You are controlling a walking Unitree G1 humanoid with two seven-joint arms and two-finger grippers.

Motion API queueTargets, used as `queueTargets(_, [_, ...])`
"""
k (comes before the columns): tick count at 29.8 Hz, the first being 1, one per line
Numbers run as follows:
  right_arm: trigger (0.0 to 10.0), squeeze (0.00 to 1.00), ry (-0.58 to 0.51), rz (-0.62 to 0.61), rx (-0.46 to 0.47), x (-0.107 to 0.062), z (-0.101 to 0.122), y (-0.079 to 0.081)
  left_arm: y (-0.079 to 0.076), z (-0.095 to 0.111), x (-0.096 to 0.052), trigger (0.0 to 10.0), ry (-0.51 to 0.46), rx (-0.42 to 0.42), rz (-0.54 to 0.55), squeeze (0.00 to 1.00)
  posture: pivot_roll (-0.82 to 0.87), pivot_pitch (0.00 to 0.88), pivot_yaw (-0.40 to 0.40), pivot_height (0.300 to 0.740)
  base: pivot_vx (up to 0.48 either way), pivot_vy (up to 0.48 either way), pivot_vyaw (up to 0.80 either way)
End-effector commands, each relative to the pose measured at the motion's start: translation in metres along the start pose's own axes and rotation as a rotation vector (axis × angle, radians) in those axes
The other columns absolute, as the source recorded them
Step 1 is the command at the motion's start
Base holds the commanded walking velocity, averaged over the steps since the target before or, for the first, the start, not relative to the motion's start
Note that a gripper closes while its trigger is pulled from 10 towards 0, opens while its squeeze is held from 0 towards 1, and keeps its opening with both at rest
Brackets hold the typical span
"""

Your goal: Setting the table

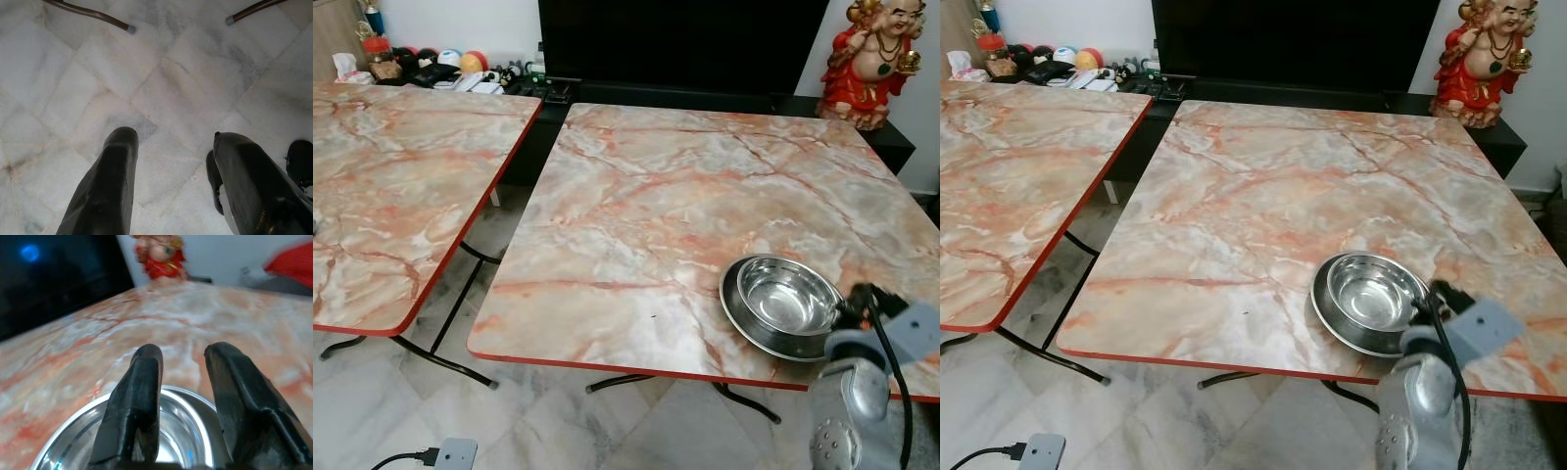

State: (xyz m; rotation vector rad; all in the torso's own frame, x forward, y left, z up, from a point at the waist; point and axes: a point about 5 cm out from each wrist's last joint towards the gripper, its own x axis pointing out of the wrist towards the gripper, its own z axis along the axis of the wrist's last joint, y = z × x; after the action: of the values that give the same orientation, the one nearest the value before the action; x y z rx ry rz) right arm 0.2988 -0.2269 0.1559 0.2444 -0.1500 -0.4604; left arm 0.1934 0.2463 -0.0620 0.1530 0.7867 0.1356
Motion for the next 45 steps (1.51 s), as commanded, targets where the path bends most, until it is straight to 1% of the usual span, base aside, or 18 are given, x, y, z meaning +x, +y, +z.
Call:
queueTargets(1, [10.0, 0.0, -0.001, 0.068, -0.122, 0.005, 0.002, 0.003, 0.0, -0.008, -0.002, 10.0, 0.032, -0.008, 0.004, 0.0, 0.02, 0.102, -0.057, 0.74, 0.0, 0.0, 0.0])
queueTargets(3, [10.0, 0.0, -0.034, 0.125, -0.189, 0.01, 0.01, 0.008, 0.001, -0.008, -0.002, 10.0, 0.033, -0.009, 0.007, 0.0, 0.02, 0.102, -0.057, 0.74, 0.0, 0.0, 0.0])
queueTargets(4, [10.0, 0.0, -0.074, 0.196, -0.251, 0.014, 0.02, 0.02, 0.001, -0.008, -0.002, 10.0, 0.034, -0.01, 0.008, 0.0, 0.02, 0.102, -0.052, 0.74, 0.0, 0.0, 0.0])
queueTargets(6, [10.0, 0.0, -0.169, 0.312, -0.257, 0.018, 0.043, 0.046, 0.0, -0.009, -0.002, 10.0, 0.037, -0.007, 0.006, 0.0, 0.01, 0.096, -0.052, 0.74, 0.0, 0.0, 0.0])
queueTargets(8, [10.0, 0.0, -0.224, 0.369, -0.253, 0.019, 0.057, 0.061, 0.0, -0.009, -0.002, 10.0, 0.037, -0.007, 0.005, 0.0, 0.01, 0.096, -0.052, 0.74, 0.0, 0.0, 0.0])
queueTargets(10, [10.0, 0.0, -0.241, 0.377, -0.26, 0.019, 0.062, 0.065, 0.0, -0.009, -0.002, 10.0, 0.037, -0.008, 0.005, 0.0, 0.01, 0.087, -0.054, 0.74, 0.0, 0.0, 0.0])
queueTargets(12, [10.0, 0.0, -0.242, 0.379, -0.231, 0.018, 0.062, 0.068, 0.0, -0.009, -0.002, 10.0, 0.038, -0.008, 0.004, 0.0, 0.01, 0.082, -0.055, 0.74, 0.0, 0.0, 0.0])
queueTargets(13, [10.0, 0.0, -0.233, 0.397, -0.238, 0.016, 0.058, 0.07, 0.0, -0.009, -0.002, 10.0, 0.037, -0.008, 0.004, 0.0, 0.01, 0.082, -0.055, 0.74, 0.0, 0.0, 0.0])
queueTargets(14, [10.0, 0.0, -0.22, 0.429, -0.279, 0.009, 0.049, 0.072, -0.001, -0.009, -0.002, 10.0, 0.036, -0.009, 0.003, 0.0, 0.02, 0.08, -0.056, 0.74, 0.0, 0.0, 0.0])
queueTargets(16, [10.0, 0.0, -0.207, 0.441, -0.293, 0.005, 0.043, 0.072, -0.001, -0.009, -0.002, 10.0, 0.036, -0.009, 0.002, 0.0, 0.02, 0.077, -0.057, 0.74, 0.0, 0.0, 0.0])
queueTargets(18, [10.0, 0.0, -0.155, 0.438, -0.288, -0.002, 0.03, 0.067, -0.001, -0.01, -0.003, 10.0, 0.039, -0.01, 0.001, 0.0, 0.01, 0.075, -0.052, 0.74, 0.0, 0.0, 0.0])
queueTargets(20, [10.0, 0.0, -0.114, 0.431, -0.274, -0.006, 0.02, 0.062, -0.001, -0.011, -0.003, 10.0, 0.041, -0.007, -0.001, 0.0, 0.01, 0.071, -0.05, 0.74, 0.0, 0.0, 0.0])
queueTargets(21, [10.0, 0.0, -0.081, 0.411, -0.253, -0.009, 0.012, 0.055, -0.001, -0.011, -0.003, 10.0, 0.042, -0.005, -0.002, 0.0, 0.01, 0.071, -0.05, 0.74, 0.0, 0.0, 0.0])
queueTargets(24, [10.0, 0.0, -0.043, 0.377, -0.238, -0.015, 0.002, 0.048, 0.0, -0.011, -0.003, 10.0, 0.044, 0.0, -0.002, 0.0, 0.01, 0.068, -0.047, 0.74, 0.0, 0.0, 0.0])
queueTargets(26, [10.0, 0.0, -0.029, 0.387, -0.241, -0.021, -0.002, 0.049, 0.0, -0.012, -0.003, 10.0, 0.044, 0.0, -0.003, 0.0, 0.02, 0.065, -0.048, 0.74, 0.0, 0.0, 0.0])
queueTargets(28, [10.0, 0.0, -0.036, 0.397, -0.208, -0.024, -0.001, 0.053, 0.0, -0.011, -0.003, 10.0, 0.043, -0.002, -0.003, 0.0, 0.02, 0.065, -0.048, 0.74, 0.0, 0.0, 0.0])
queueTargets(36, [10.0, 0.0, -0.041, 0.405, -0.21, -0.025, -0.001, 0.057, -0.004, -0.011, -0.002, 10.0, 0.047, -0.013, -0.011, 0.0, 0.01, 0.061, -0.053, 0.74, 0.0, 0.0, 0.0])
queueTargets(45, [10.0, 0.0, -0.045, 0.423, -0.205, -0.026, 0.0, 0.062, -0.005, -0.012, -0.003, 10.0, 0.054, -0.02, -0.007, 0.0, 0.01, 0.082, -0.06, 0.74, 0.0, 0.48, 0.0])
